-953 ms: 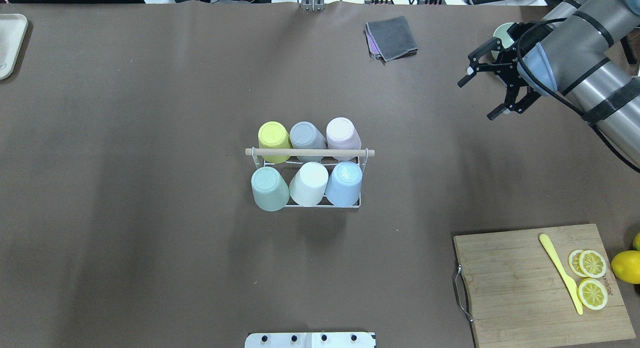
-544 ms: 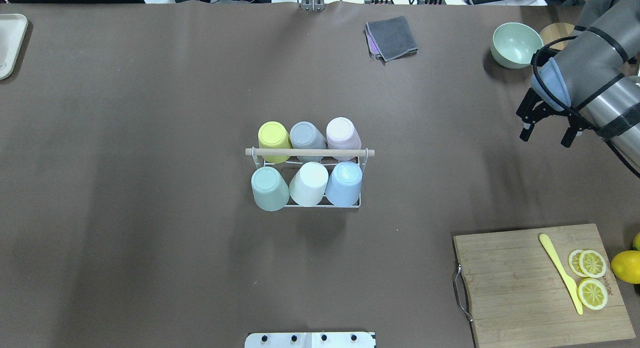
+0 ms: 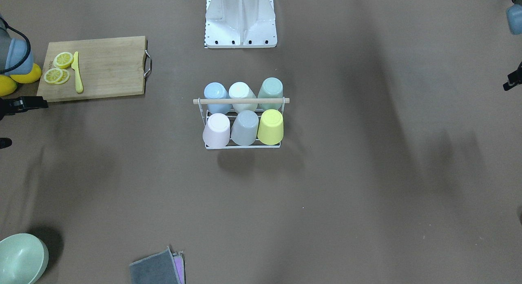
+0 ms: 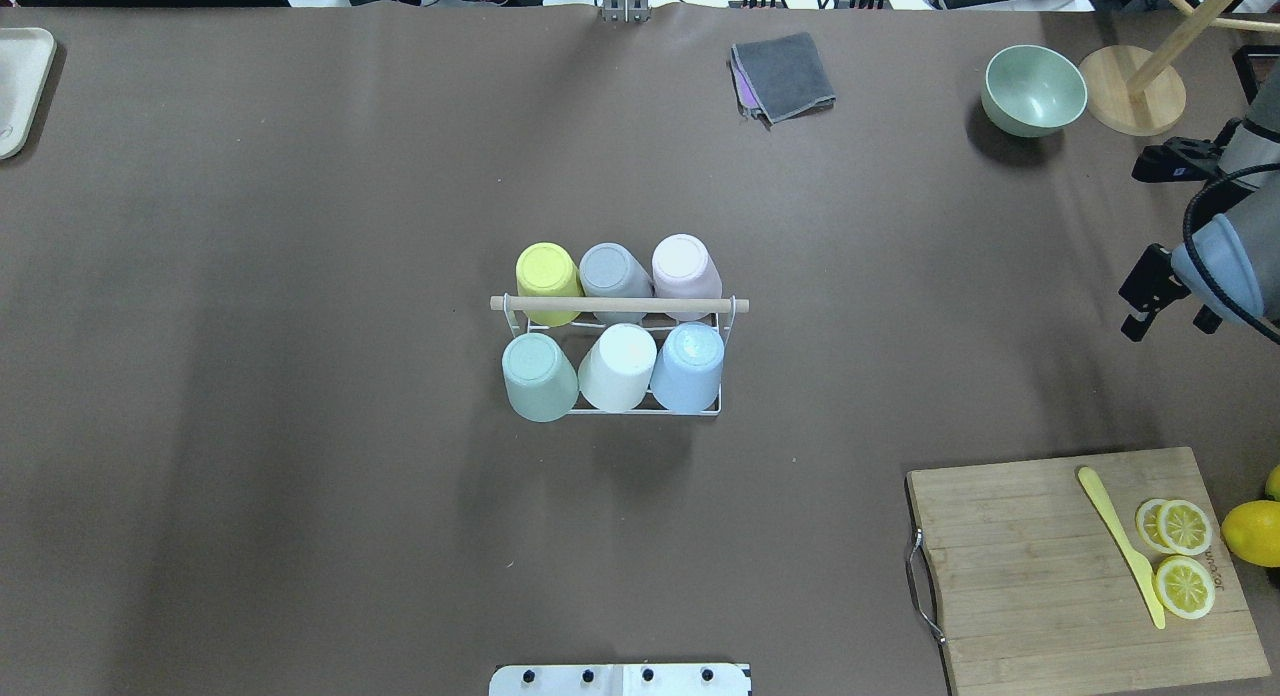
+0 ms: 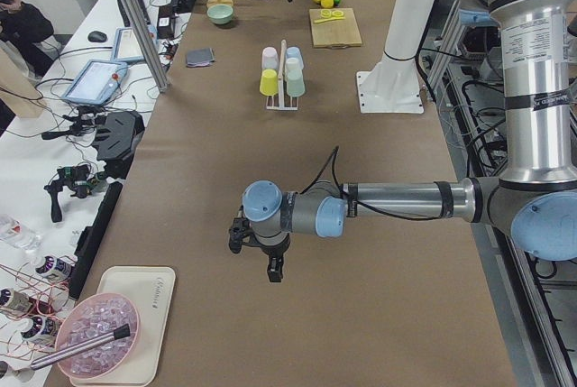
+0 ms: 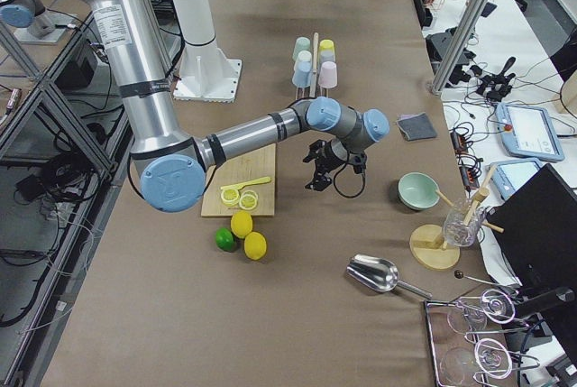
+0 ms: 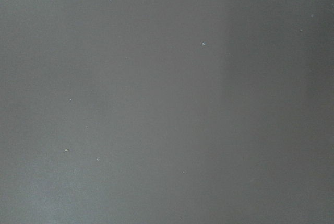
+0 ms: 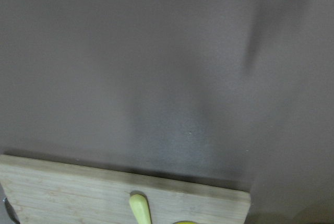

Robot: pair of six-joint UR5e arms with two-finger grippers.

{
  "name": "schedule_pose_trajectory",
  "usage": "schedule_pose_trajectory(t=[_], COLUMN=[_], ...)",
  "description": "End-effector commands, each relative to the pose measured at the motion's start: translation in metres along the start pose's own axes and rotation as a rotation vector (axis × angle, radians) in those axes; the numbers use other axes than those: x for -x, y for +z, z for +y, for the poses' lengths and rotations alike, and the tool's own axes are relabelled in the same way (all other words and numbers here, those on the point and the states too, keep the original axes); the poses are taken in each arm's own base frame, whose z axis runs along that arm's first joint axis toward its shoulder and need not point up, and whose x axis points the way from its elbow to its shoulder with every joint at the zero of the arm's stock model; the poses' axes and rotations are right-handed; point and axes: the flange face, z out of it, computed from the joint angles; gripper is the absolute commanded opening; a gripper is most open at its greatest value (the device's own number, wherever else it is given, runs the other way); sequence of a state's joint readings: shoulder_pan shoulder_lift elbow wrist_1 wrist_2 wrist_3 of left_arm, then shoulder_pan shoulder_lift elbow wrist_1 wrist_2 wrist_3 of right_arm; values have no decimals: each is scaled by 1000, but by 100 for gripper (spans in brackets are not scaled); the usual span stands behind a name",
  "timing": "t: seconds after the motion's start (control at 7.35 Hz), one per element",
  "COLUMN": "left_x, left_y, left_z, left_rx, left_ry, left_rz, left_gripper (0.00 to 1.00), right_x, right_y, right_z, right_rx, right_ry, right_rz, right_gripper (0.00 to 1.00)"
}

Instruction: Place cup on cup holder

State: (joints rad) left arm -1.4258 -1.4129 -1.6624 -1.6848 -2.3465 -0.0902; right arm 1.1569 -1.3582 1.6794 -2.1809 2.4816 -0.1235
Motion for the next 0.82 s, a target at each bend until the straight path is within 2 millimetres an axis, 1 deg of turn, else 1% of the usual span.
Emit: schedule_pose_trajectory(t=[0.0,0.14,0.27,0.41,0.54,0.68], left_x=[1,2,2,2,2,3], left_y=[0,1,1,1,1,2], left_z=[3,4,4,4,4,4], left_rx=[-23,-21,-22,-22,-22,-21], left_ry=[20,18,19,19,19,18], left_rz=[3,1,2,3,3,2], left_gripper=[97,97,97,97,97,97], right_x=[-52,-74,-89,-106,-119,-124], right_y=[-18,-26,-30,-29,-30,-35], right_z=[45,60,72,85,95,109], right_rx=[-149,-208,-249,-271,-283,-303], right_ry=[-26,-27,-21,16,77,135], right_rz=[-5,-3,0,-1,-6,42], right_gripper=[95,94,94,94,89,86])
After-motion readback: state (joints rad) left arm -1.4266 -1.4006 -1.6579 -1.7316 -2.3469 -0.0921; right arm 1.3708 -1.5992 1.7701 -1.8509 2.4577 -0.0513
